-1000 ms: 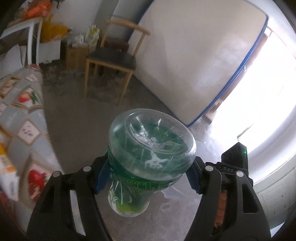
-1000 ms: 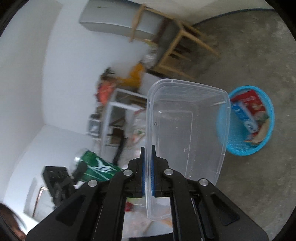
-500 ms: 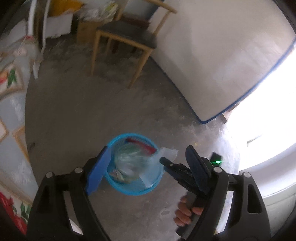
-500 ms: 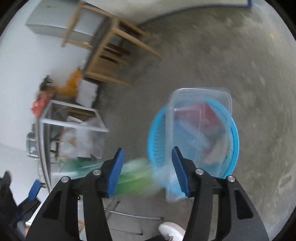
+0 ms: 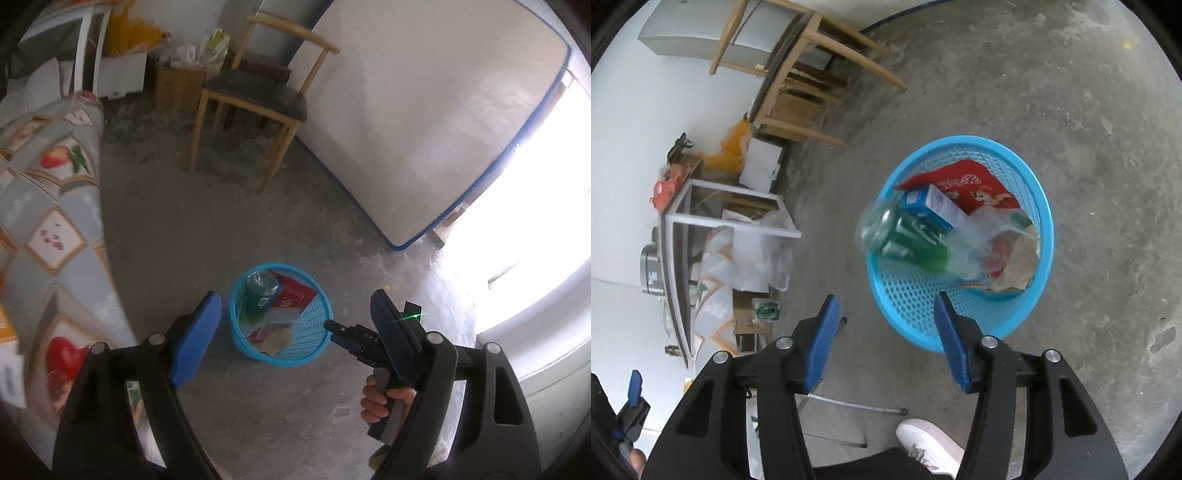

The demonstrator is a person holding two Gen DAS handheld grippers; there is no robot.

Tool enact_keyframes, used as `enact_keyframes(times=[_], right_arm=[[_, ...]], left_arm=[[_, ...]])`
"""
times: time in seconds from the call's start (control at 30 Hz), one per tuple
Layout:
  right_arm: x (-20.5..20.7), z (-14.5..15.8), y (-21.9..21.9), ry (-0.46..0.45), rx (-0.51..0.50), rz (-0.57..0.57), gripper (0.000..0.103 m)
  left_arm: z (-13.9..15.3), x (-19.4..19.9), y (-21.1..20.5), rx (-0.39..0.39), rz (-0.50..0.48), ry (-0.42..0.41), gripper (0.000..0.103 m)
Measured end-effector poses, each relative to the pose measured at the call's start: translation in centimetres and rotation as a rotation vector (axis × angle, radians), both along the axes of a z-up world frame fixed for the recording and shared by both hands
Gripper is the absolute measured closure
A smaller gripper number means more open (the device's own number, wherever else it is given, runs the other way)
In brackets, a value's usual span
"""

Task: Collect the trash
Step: 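Open the left tool to drop the bottle while the right tool drops the container, then move both tools back to the table toward the red can and blue wrapper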

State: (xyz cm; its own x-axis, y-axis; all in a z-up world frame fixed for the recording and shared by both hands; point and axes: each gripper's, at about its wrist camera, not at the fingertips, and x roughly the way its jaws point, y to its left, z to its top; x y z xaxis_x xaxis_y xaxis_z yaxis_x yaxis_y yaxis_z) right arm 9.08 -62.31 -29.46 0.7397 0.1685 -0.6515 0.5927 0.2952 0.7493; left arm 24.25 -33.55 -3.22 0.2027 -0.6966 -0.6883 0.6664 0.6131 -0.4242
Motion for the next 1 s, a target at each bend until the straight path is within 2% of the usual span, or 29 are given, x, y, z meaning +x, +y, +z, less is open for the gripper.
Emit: enact_keyframes(times=[0.13,0.23,0.33,0.43,0.6,0.77,0.87,1.0], right_arm=[[-2.3,3.0,1.4,-0.044,-0.032,0.017,0.050],[-3.8,6.4,3.3,-0.087,-0.088,0.060,0.050],[-4.5,9.9,5.4,-0.120,-0.161,0.123,0.046],[-3.9,13.6,8.0,-0.145,-0.239,0.215,0.043],[0.4,19.2,13.2,-0.199,-0.298,0.396,0.040],[7.4,22.9,21.9,-0.252,-0.325,0.607,0.031],[10.9,24.0,27.3,-0.213,-0.413,0.712,0.029],[15.1,25.5,33.3,-0.184,-0.551,0.815,0.029]], left_arm=[[2.5,-1.8,4.5,-0.044,0.001,-0.040,0.024],[4.1,-3.5,8.8,-0.073,0.005,-0.083,0.020],[4.5,-5.2,13.8,-0.069,0.030,-0.110,0.020],[3.4,-6.6,20.0,-0.047,0.108,-0.103,0.019],[2.1,-8.6,29.2,-0.043,0.280,-0.130,0.019],[1.0,-9.3,36.7,-0.095,0.431,-0.129,0.019],[0.1,-8.7,39.0,-0.118,0.479,-0.095,0.019],[-0.8,-6.8,39.1,-0.122,0.452,-0.074,0.019]])
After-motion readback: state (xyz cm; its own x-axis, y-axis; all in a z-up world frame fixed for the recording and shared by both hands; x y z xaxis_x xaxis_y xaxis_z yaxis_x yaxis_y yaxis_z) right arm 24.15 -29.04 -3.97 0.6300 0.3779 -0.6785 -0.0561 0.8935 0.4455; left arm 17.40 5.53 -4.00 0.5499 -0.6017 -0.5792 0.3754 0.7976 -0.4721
